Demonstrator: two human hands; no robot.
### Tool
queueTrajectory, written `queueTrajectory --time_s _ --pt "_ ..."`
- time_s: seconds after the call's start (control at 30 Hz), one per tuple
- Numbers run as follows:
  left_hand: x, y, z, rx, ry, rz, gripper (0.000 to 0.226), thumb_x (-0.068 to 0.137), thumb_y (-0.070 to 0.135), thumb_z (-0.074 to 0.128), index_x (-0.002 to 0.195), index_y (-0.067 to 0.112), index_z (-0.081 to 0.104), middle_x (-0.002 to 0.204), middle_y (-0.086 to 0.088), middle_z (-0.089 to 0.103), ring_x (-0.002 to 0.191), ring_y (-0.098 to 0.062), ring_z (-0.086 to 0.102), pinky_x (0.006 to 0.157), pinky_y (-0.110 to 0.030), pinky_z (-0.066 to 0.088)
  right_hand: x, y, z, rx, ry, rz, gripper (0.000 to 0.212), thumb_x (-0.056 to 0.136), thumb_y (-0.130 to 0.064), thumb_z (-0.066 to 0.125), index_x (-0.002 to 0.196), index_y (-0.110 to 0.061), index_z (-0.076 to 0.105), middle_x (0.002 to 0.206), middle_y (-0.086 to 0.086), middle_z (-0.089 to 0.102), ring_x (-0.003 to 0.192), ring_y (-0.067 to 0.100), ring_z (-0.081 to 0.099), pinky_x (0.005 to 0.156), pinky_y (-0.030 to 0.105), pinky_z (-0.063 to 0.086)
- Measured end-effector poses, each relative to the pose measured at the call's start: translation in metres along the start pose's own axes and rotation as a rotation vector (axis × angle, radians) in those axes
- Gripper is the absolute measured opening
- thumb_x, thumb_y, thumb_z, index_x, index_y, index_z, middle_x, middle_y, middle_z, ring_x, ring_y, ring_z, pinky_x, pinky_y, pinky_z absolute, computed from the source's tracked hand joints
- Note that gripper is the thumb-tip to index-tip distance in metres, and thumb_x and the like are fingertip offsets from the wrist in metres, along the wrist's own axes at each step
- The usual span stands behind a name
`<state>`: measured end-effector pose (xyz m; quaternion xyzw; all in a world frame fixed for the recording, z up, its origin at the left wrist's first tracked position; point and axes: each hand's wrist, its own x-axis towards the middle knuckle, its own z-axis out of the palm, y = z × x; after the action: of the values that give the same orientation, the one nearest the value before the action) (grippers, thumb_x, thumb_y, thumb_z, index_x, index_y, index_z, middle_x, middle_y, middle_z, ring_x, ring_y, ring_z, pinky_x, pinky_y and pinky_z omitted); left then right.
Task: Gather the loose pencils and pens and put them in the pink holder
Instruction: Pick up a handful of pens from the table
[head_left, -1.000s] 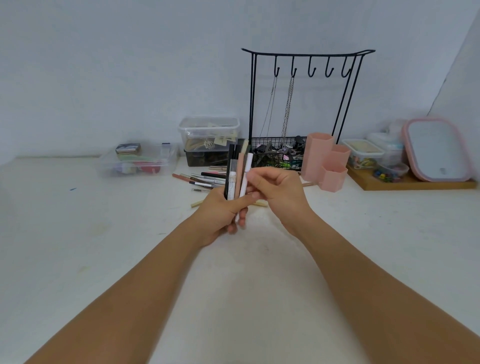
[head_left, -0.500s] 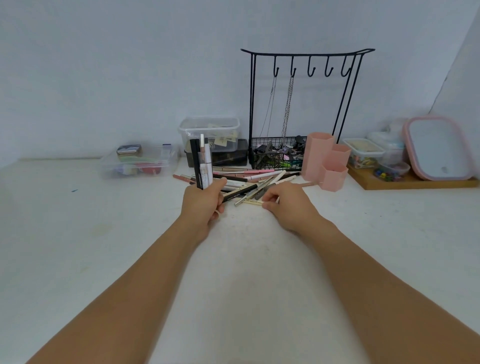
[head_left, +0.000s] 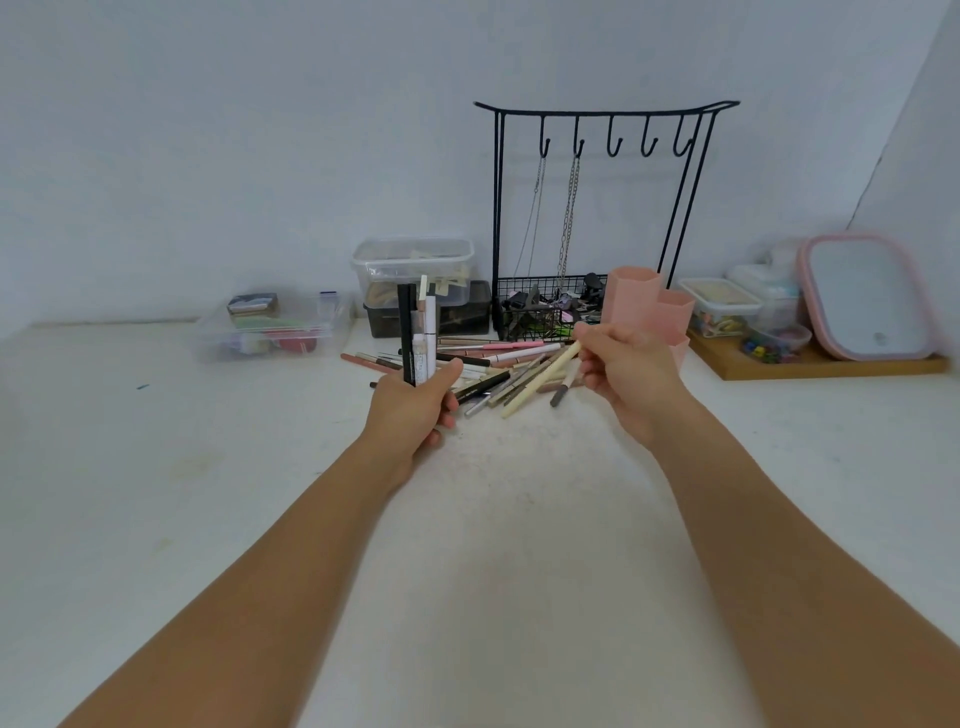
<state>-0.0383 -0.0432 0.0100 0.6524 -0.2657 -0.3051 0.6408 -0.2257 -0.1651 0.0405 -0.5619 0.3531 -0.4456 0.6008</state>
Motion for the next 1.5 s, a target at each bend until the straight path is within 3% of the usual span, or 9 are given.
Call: queueTrajectory --time_s 0.2,0.57,0.73,0.83,1.0,1.1,1.23,1.37,1.5 --pt "0.001 0.0 0.0 0.033 0.009 0.004 0.037 0.089 0.046 0.074 0.084 0.011 0.061 0.06 -0.001 0.059 0.047 -0.012 0.046 0.04 -0.022 0.037 -0.002 0.017 0.006 0.504 0.002 0.278 0.01 0.096 -0.008 0.063 0.1 0.001 0.067 0.067 0.006 0.062 0.059 0.013 0.059 0.059 0.022 0.056" --pt "-0.005 0.0 0.001 -0.122 -0.075 0.06 0.042 0.065 0.052 0.086 0.076 0.02 0.061 0.056 0.004 0.044 0.049 -0.013 0.034 0.045 -0.026 0.03 -0.014 0.024 0.023 0.519 -0.279 0.343 0.011 0.095 -0.005 0.061 0.099 0.0 0.07 0.081 0.01 0.071 0.068 0.012 0.062 0.059 0.017 0.054" --pt "-0.016 0.0 0.009 -0.196 -0.193 0.107 0.044 0.062 0.038 0.088 0.09 0.01 0.07 0.051 0.006 0.055 0.043 -0.007 0.04 0.043 -0.021 0.027 -0.026 0.033 0.044 0.321 -0.531 0.292 0.027 0.09 0.005 0.064 0.118 0.005 0.066 0.085 0.011 0.07 0.068 0.01 0.066 0.062 0.016 0.056" --pt "-0.015 -0.002 0.01 -0.145 -0.212 0.127 0.032 0.079 0.021 0.085 0.096 0.002 0.067 0.052 0.003 0.057 0.043 -0.007 0.046 0.043 -0.02 0.031 -0.031 0.032 0.048 0.177 -0.571 0.21 0.022 0.088 0.008 0.066 0.093 -0.01 0.077 0.085 0.01 0.07 0.069 0.011 0.066 0.064 0.017 0.057" --pt "-0.015 -0.004 0.011 -0.104 -0.204 0.112 0.024 0.088 0.025 0.077 0.079 0.006 0.065 0.053 -0.002 0.053 0.047 -0.012 0.046 0.042 -0.021 0.031 -0.034 0.024 0.047 -0.114 -0.465 0.038 0.01 0.081 -0.004 0.08 0.088 -0.001 0.072 0.082 0.015 0.076 0.068 0.02 0.069 0.058 0.026 0.055" --pt "-0.016 0.0 0.012 -0.146 -0.172 0.047 0.027 0.089 0.028 0.077 0.08 0.005 0.066 0.061 -0.007 0.062 0.06 -0.019 0.063 0.043 -0.028 0.044 -0.025 0.012 0.029 -0.305 -0.189 -0.125 0.007 0.086 -0.013 0.077 0.085 -0.007 0.077 0.082 0.013 0.076 0.063 0.021 0.07 0.054 0.029 0.055" --pt "-0.016 0.003 0.009 -0.148 -0.254 0.013 0.032 0.091 0.03 0.074 0.076 0.002 0.068 0.078 -0.014 0.072 0.093 -0.024 0.074 0.057 -0.034 0.059 -0.003 0.012 -0.006 -0.692 0.082 -0.3 0.017 0.084 -0.003 0.068 0.084 -0.018 0.076 0.088 -0.004 0.072 0.073 0.003 0.063 0.06 0.007 0.043" --pt "-0.016 0.002 0.009 -0.121 -0.247 0.009 0.032 0.088 0.031 0.077 0.081 0.004 0.062 0.064 -0.007 0.062 0.071 -0.018 0.073 0.055 -0.034 0.059 0.005 0.021 -0.015 -0.784 0.046 -0.24 0.031 0.079 0.007 0.06 0.086 -0.021 0.072 0.096 0.0 0.069 0.086 0.013 0.062 0.073 0.022 0.049" --pt "-0.013 0.001 0.007 -0.121 -0.232 0.011 0.032 0.084 0.031 0.081 0.085 0.009 0.059 0.058 -0.001 0.06 0.068 -0.018 0.071 0.053 -0.031 0.055 0.008 0.027 -0.013 -0.905 -0.052 -0.203 0.037 0.074 0.011 0.057 0.086 -0.02 0.073 0.095 0.0 0.068 0.091 0.017 0.061 0.077 0.028 0.05"
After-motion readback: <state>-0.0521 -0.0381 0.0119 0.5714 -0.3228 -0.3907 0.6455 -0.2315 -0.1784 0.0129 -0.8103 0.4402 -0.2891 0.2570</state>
